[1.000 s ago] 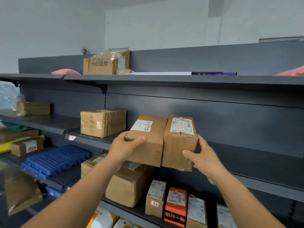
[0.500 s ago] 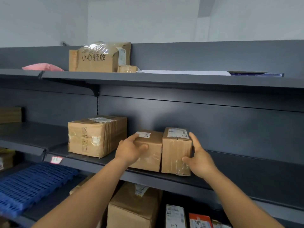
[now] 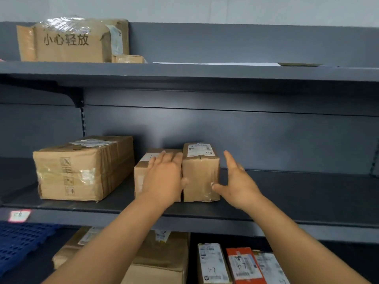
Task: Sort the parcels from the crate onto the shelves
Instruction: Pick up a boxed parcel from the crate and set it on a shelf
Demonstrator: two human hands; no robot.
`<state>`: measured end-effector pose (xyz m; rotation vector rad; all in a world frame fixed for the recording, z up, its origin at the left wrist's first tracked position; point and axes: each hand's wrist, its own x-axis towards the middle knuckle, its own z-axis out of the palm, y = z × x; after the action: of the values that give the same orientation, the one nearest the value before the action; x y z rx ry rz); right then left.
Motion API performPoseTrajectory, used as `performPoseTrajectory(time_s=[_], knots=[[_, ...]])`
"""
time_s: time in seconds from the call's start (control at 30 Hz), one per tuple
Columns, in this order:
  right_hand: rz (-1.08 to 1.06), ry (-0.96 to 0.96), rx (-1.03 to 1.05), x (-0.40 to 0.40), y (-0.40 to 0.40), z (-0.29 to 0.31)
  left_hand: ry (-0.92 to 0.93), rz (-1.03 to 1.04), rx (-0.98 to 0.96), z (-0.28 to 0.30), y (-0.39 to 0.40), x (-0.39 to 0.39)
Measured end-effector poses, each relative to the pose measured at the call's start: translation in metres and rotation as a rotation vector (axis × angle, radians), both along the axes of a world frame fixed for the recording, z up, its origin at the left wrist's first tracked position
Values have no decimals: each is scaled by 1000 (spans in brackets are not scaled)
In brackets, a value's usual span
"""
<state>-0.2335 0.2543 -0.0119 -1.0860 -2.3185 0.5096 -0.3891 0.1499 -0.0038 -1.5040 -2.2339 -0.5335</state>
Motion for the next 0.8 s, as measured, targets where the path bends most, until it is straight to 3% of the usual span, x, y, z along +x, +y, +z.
performPoseTrajectory(time_s=[0.27,0.8], knots=[[-150,-192,132,73,-19,-26,70,-285,-1,-18,14,90],[-567,-357,-43,351,-121,-104,-19,-670,-267,-96,-13,347]])
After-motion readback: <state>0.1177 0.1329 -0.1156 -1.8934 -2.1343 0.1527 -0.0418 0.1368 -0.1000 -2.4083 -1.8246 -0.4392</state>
